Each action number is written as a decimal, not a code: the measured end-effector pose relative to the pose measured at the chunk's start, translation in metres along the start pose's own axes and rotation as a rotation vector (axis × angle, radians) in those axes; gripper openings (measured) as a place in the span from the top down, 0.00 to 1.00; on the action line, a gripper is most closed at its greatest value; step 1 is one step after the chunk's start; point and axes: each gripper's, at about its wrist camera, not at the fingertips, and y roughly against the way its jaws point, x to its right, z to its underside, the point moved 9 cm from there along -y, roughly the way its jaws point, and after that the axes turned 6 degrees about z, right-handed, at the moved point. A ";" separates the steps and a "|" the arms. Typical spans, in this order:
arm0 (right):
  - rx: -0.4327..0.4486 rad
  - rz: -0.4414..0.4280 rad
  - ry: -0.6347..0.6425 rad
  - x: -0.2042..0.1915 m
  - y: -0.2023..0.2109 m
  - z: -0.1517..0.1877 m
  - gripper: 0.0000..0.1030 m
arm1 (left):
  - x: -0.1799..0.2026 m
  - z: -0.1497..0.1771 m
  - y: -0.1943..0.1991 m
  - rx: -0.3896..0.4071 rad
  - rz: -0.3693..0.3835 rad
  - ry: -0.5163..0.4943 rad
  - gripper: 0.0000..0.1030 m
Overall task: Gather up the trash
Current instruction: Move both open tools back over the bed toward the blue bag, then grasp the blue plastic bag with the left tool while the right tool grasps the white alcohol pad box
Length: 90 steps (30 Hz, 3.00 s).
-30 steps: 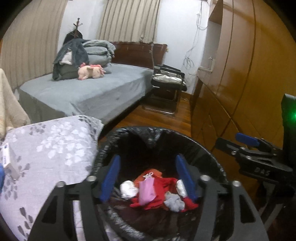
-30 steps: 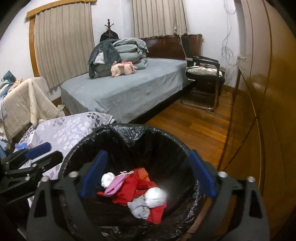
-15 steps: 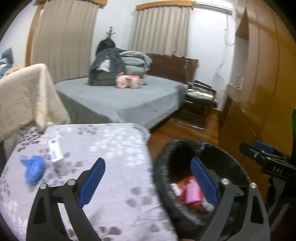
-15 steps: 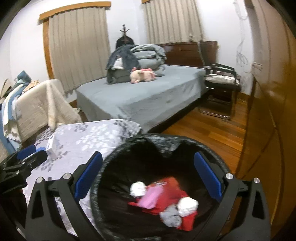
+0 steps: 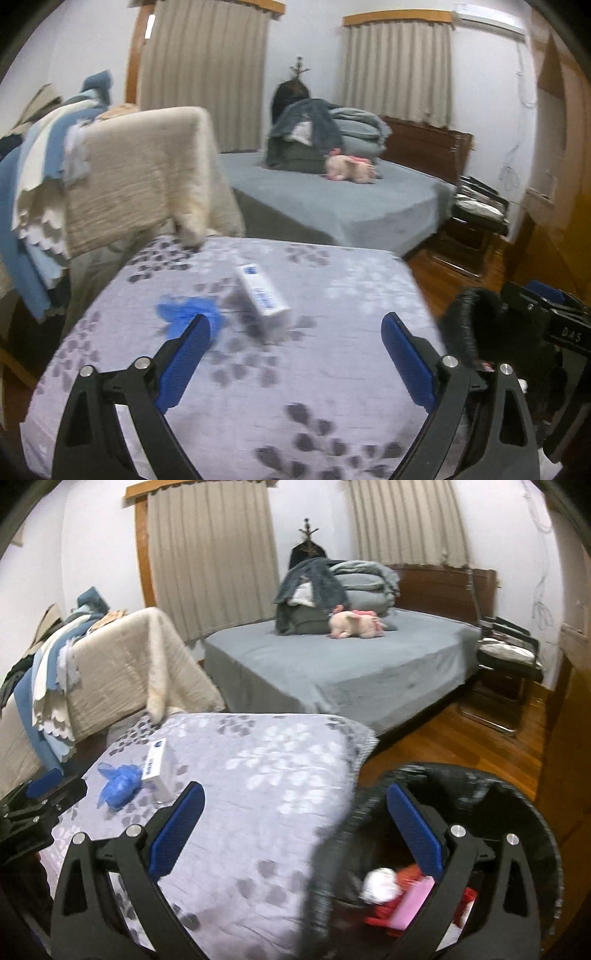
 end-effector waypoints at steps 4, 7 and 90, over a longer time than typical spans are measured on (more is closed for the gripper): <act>-0.017 -0.028 0.021 -0.034 -0.026 0.002 0.06 | -0.038 0.003 -0.008 -0.005 -0.057 0.034 0.11; -0.026 -0.037 0.033 -0.052 -0.044 0.003 0.06 | -0.065 0.009 -0.018 -0.018 -0.095 0.052 0.11; -0.123 -0.223 0.192 -0.193 -0.091 -0.004 0.70 | -0.127 0.014 -0.039 -0.080 -0.130 0.136 0.46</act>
